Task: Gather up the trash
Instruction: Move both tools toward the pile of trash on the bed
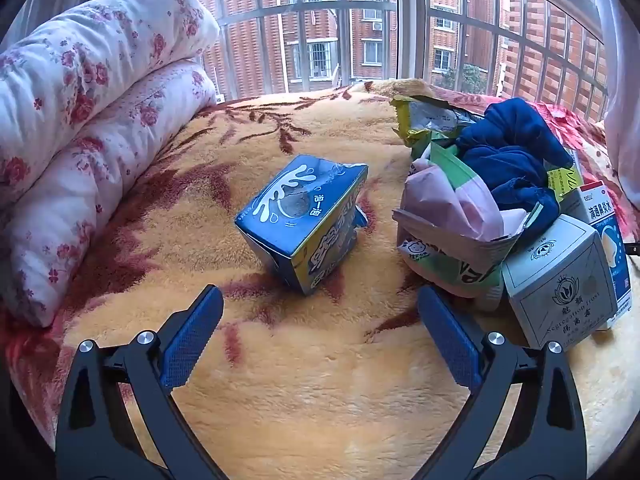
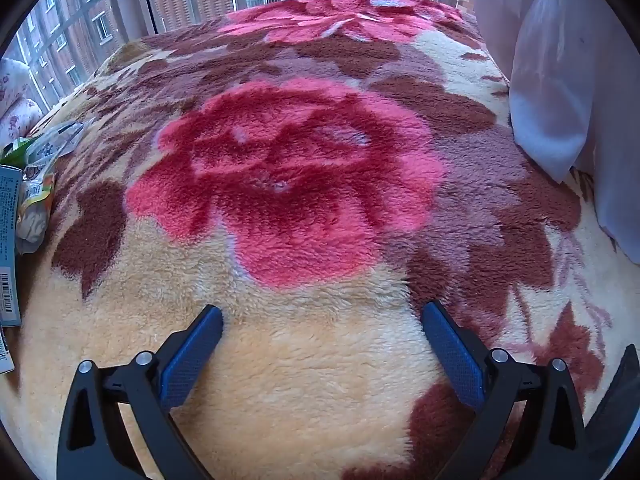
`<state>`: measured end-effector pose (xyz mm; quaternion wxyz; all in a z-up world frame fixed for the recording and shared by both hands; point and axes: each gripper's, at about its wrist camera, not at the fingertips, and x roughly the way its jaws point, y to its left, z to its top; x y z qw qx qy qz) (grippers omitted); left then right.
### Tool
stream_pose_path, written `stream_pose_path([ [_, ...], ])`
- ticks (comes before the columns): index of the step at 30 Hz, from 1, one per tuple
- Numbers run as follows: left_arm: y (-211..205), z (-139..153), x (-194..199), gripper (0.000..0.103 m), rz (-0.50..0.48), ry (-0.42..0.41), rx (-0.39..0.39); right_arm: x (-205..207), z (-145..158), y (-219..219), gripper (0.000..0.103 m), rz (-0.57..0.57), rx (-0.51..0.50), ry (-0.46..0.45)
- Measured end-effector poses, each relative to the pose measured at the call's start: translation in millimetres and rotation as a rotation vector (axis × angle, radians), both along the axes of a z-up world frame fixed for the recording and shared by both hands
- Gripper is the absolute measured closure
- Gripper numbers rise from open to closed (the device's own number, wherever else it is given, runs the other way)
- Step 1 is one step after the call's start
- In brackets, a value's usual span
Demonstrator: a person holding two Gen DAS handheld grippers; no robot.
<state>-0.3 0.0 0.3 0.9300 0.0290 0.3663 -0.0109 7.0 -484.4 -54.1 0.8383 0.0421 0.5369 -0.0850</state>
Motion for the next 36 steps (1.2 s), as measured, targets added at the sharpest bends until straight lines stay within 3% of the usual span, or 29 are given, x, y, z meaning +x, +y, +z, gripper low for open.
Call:
stream_pose_path([
  [3,0,0,0,0.008,0.004,-0.004,0.007,-1,5,3,0.005,0.013,-0.009,-0.038],
  [10,2,9,-13,0.008,0.013,0.004,0.013,-32,56,36,0.005,0.005,0.014,-0.174],
  [19,0,28,-45,0.008,0.010,-0.007,0.011,-72,95,120,0.005,0.079,0.063,-0.267],
  [29,-8,37,-83,0.008,0.034,-0.020,0.035,-106,108,191,0.005,0.141,0.090,-0.303],
  [36,-14,36,-109,0.008,0.010,-0.012,0.025,-131,109,233,0.005,0.164,0.016,-0.321],
])
